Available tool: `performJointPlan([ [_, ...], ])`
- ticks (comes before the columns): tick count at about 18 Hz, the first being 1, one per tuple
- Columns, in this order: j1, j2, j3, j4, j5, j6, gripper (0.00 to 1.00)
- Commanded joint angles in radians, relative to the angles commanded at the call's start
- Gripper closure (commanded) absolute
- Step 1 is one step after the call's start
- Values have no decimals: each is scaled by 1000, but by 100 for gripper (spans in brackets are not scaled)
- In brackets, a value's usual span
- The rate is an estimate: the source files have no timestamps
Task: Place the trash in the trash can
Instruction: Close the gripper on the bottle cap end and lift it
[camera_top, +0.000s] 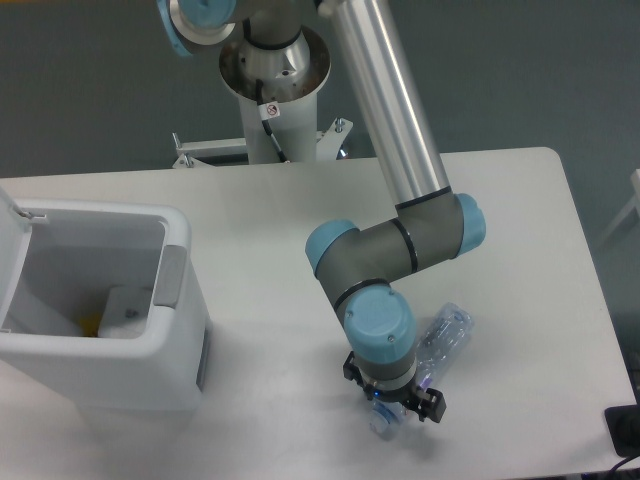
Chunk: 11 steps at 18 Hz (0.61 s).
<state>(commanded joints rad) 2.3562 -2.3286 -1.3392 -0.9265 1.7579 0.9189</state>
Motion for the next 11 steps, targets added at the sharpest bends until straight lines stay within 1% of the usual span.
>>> performJointPlan([
  [2, -2, 0, -2, -2, 0, 0, 35],
  [3, -2, 0, -5, 0, 0, 0, 46],
  [4, -2, 2, -5, -2, 0, 0, 55],
  [5, -5, 2, -5, 0, 0, -2, 60],
  [7, -14, 11, -6, -2, 0, -2, 64],
  [11, -14, 38, -9, -2, -15, 0, 64],
])
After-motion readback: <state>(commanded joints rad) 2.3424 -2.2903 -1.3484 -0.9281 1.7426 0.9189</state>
